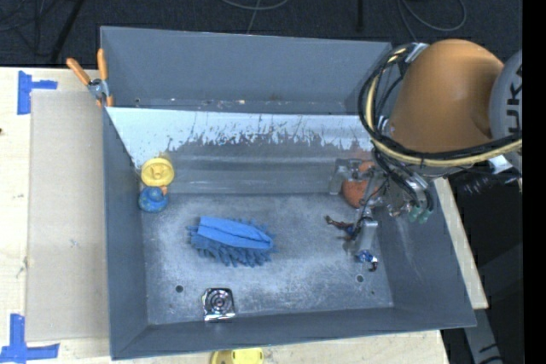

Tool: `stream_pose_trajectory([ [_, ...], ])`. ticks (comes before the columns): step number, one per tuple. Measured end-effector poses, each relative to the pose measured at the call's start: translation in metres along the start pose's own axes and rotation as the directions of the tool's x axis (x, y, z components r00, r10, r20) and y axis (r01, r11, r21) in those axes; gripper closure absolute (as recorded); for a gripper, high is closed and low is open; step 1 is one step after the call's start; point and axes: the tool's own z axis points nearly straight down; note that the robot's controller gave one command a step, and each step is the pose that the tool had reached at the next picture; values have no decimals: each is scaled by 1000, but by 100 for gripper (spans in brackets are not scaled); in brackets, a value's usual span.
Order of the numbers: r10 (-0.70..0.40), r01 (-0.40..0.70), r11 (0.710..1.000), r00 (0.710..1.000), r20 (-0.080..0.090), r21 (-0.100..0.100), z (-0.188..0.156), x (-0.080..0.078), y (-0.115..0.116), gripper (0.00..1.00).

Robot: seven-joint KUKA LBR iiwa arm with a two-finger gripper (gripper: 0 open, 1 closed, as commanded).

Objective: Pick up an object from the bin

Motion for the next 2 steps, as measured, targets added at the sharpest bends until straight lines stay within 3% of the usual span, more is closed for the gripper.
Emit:
stream_pose_trajectory([
  [1,0,0,1000,1000,8,0,-4,-1,0,0],
  [2,-4,4,1000,1000,17,1,43,-25,14,0],
])
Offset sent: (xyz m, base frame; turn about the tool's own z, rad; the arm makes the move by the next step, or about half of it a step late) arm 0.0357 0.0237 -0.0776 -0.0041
